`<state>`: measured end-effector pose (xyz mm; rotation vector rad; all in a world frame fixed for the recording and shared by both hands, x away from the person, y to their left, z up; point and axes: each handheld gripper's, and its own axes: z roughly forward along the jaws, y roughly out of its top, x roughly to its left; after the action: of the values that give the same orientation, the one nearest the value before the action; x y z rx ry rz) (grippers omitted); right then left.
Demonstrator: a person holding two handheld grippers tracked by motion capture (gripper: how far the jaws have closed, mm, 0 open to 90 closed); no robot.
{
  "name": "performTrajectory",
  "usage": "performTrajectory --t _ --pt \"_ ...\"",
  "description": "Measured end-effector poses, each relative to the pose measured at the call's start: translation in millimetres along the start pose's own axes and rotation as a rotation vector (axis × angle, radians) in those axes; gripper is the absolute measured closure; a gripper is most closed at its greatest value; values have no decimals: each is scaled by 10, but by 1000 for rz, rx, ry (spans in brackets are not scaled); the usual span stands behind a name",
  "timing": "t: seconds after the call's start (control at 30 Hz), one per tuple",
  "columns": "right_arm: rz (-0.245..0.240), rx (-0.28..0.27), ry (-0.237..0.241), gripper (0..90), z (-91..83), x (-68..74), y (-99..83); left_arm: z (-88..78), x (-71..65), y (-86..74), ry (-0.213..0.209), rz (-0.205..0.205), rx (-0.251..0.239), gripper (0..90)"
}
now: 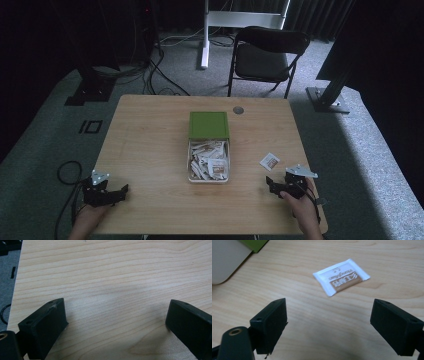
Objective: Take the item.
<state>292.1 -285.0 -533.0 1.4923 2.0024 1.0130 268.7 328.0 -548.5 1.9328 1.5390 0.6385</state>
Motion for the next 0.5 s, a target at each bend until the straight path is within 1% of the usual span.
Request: performTrajectory --t 0.2,0.37,0.5 --pt "-7 7 14 140 -38 41 -94 0 0 0 0 0 0 38" --pt "-28 14 28 140 -74 77 -167 0 0 0 0 0 0 37" --pt "-41 9 35 140 -105 114 -203 0 0 0 0 0 0 38"
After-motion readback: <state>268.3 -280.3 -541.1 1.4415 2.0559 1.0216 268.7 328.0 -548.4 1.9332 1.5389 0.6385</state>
